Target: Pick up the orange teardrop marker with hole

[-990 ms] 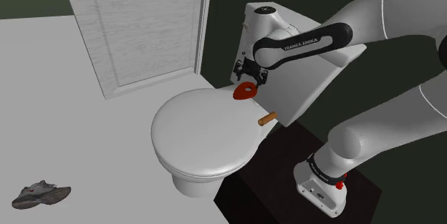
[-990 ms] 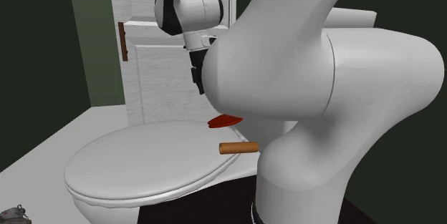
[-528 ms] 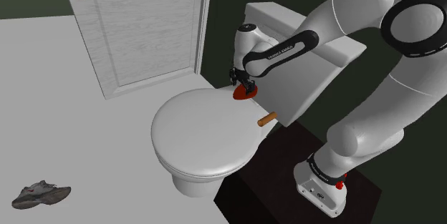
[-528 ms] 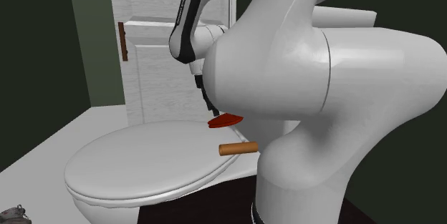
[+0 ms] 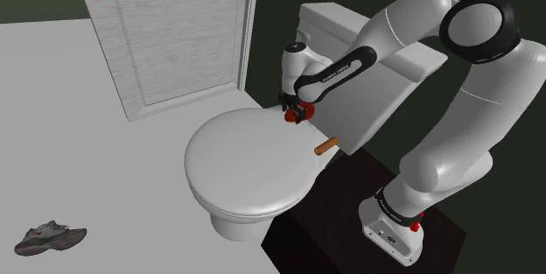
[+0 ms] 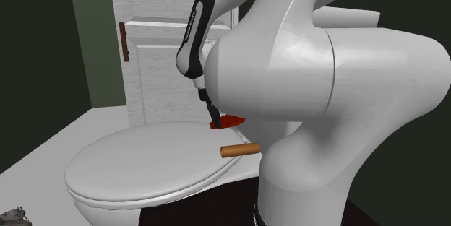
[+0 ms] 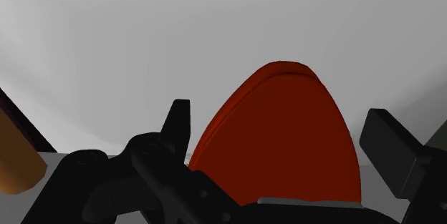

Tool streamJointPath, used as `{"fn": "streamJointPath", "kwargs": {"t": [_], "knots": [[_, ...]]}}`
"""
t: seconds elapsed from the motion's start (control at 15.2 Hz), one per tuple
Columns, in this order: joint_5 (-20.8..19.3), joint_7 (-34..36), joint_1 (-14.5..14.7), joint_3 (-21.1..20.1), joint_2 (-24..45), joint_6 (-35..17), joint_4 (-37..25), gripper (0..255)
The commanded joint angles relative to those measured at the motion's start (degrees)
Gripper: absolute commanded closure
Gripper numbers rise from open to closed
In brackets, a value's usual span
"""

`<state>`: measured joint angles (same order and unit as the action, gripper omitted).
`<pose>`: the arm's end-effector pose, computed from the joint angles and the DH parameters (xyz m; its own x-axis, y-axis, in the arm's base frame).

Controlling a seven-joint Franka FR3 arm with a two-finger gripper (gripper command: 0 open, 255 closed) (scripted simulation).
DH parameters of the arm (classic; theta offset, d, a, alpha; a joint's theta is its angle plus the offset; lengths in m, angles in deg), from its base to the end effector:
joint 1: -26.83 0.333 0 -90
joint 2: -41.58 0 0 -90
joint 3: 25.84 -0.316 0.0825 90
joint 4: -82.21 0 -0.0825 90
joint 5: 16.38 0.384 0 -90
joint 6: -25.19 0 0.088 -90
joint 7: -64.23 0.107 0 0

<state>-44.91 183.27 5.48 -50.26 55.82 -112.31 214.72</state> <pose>0.5091 0.0279 0.2349 -0.0600 -0.9710 0.2315 -0.9962 0.0727 0.0469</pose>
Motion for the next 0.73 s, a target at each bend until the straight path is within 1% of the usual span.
{"fn": "streamJointPath", "kwargs": {"t": [0.0, 0.07, 0.13, 0.66], "knots": [[-1.1, 0.9, 0.2, 0.5, 1.3, -0.8, -0.3, 0], [-1.1, 0.9, 0.2, 0.5, 1.3, -0.8, -0.2, 0], [-1.2, 1.0, 0.3, 0.5, 1.4, -0.8, -0.4, 255], [-1.3, 1.1, 0.3, 0.5, 1.4, -0.9, -0.2, 255]]}}
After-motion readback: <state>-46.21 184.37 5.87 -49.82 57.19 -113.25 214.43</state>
